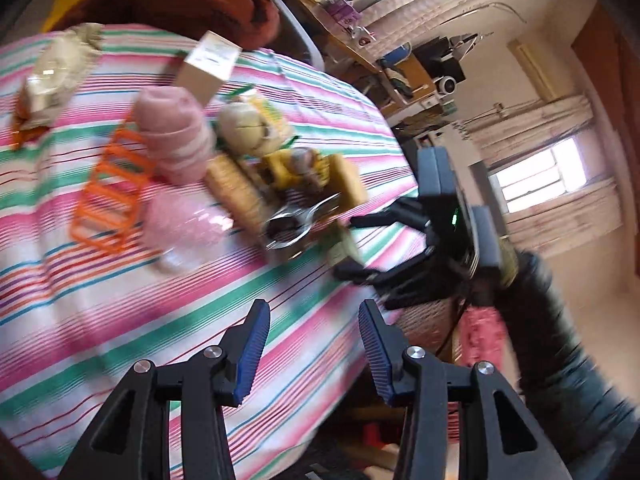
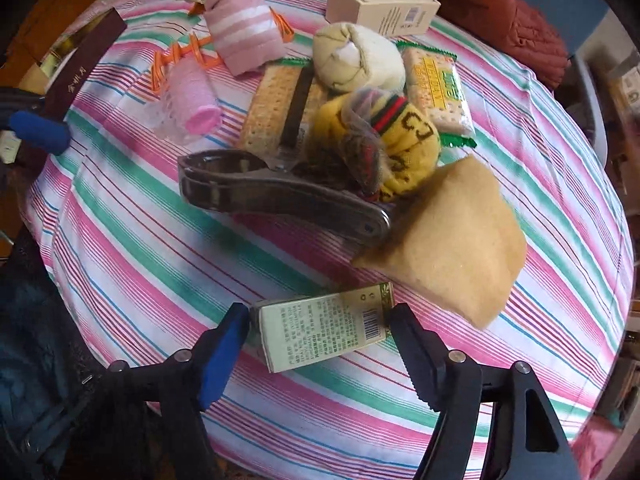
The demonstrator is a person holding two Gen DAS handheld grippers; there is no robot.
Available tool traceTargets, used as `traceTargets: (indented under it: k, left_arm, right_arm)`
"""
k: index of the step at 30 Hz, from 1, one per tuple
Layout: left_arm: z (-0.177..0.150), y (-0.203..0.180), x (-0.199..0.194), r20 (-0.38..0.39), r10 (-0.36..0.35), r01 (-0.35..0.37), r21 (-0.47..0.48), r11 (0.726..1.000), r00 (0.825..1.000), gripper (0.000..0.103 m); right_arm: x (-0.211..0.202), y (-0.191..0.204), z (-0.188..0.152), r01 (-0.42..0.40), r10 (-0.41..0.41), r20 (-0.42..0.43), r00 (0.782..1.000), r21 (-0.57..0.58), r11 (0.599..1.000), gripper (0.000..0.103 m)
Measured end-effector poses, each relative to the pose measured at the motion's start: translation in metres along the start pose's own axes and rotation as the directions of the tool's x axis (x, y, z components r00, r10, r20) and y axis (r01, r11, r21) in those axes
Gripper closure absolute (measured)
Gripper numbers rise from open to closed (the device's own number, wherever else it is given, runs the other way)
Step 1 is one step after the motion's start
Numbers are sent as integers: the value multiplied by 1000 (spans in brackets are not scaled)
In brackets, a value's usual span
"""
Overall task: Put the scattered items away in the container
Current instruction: 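Grasp the small green-labelled box with the right tool, then grasp a second silver clip with the left tool while the right tool holds the green box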
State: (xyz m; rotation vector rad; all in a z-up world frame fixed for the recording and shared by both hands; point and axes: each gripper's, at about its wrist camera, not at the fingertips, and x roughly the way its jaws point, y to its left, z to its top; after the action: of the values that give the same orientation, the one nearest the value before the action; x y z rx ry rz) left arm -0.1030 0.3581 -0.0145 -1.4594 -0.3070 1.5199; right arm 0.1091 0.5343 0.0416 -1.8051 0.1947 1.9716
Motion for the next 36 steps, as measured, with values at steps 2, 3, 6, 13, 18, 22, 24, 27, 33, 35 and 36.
traceTargets:
  k: [2, 3, 6, 13, 18, 22, 24, 27, 33, 35, 36]
  left_arm:
    - [14, -1, 9, -8, -14, 13, -48, 999, 1000, 57]
    - [23, 0, 15, -14, -18, 17, -84, 996, 1000, 57]
    - [41, 8, 33, -36, -28, 21, -187, 982, 999, 57]
    - [61, 23, 73, -93, -32, -5, -368, 930, 995, 57]
    - [67, 31, 95, -109, 11, -59, -449, 892, 994, 57]
    - [69, 37, 110, -132, 35, -97, -500, 860, 991, 57]
    - [70, 31, 119, -150, 53, -120, -490, 863, 987, 57]
    - [68, 31, 129, -164, 71, -145, -502, 853, 984, 57]
    - [58, 24, 126, -174, 96, -165, -448, 878, 980, 61]
    - [49, 29, 128, -193, 83, -164, -451, 878, 978, 64]
    - [45, 31, 128, -194, 78, -159, -449, 879, 978, 64]
  right_arm:
    - [-2, -1, -2, -26, 26, 5, 1000, 2, 1000, 27]
    - [-2, -2, -3, -37, 37, 2, 999, 5, 999, 27]
    - [-2, -3, -4, -53, 53, -13, 998, 6, 999, 18]
    - [-7, -10, -7, -29, 29, -11, 1000, 0, 1000, 13]
    - [-15, -18, -13, -54, 53, 17, 998, 29, 998, 11]
    - [-20, -21, -15, -49, 49, 31, 998, 26, 998, 11]
    - [-22, -24, -15, -56, 55, 31, 998, 24, 998, 11]
    - [-23, -27, -17, -69, 69, 22, 997, 16, 997, 13]
    - [-28, -25, -23, -104, 105, 13, 994, -35, 994, 30]
    - [-31, -25, -26, -98, 98, 9, 995, -35, 995, 30]
    - [-32, -25, -27, -93, 93, 6, 996, -36, 995, 30]
